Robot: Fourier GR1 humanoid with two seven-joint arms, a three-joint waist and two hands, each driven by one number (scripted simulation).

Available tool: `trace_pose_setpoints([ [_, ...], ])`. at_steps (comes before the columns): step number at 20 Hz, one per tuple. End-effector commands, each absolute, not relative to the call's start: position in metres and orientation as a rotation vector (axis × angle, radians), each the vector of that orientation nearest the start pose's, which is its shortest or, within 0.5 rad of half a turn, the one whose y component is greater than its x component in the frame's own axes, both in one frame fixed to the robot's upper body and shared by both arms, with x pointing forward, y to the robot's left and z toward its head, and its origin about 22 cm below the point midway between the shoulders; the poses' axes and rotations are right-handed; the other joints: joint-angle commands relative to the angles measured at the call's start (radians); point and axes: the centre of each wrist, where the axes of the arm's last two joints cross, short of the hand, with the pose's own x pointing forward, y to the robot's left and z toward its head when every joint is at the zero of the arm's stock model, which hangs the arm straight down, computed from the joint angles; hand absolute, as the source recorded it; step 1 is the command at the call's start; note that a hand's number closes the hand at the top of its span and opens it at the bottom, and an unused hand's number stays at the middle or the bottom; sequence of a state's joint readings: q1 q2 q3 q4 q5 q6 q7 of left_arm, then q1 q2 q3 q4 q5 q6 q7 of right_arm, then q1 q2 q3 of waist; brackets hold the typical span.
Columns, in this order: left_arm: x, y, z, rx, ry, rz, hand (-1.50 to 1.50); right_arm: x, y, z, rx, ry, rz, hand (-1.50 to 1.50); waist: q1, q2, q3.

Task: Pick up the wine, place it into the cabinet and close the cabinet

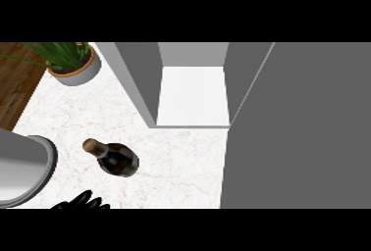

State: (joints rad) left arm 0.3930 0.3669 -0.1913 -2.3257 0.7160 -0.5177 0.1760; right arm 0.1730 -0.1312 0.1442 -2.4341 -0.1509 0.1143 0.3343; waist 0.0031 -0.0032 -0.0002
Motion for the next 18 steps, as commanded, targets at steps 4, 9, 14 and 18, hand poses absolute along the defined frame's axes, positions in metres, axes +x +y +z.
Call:
trace_pose_setpoints([
  [4, 0.104, 0.254, 0.157, -0.962, -1.682, -0.393, -1.5, 0.127, -0.225, 0.193, 0.216, -1.937, 0.252, -1.5, 0.005, 0.0, 0.0],
  [9, 0.119, 0.26, 0.159, -0.888, -1.712, -0.388, -1.5, 0.125, -0.215, 0.19, 0.191, -1.929, 0.253, -1.5, -0.003, 0.0, 0.0],
  [14, 0.124, 0.286, 0.168, -0.854, -1.718, -0.381, -1.5, 0.128, -0.214, 0.195, 0.21, -1.928, 0.23, -1.5, -0.002, 0.0, 0.0],
  [18, 0.13, 0.289, 0.165, -0.834, -1.721, -0.359, -1.5, 0.128, -0.212, 0.195, 0.206, -1.938, 0.229, -1.5, -0.002, 0.0, 0.0],
])
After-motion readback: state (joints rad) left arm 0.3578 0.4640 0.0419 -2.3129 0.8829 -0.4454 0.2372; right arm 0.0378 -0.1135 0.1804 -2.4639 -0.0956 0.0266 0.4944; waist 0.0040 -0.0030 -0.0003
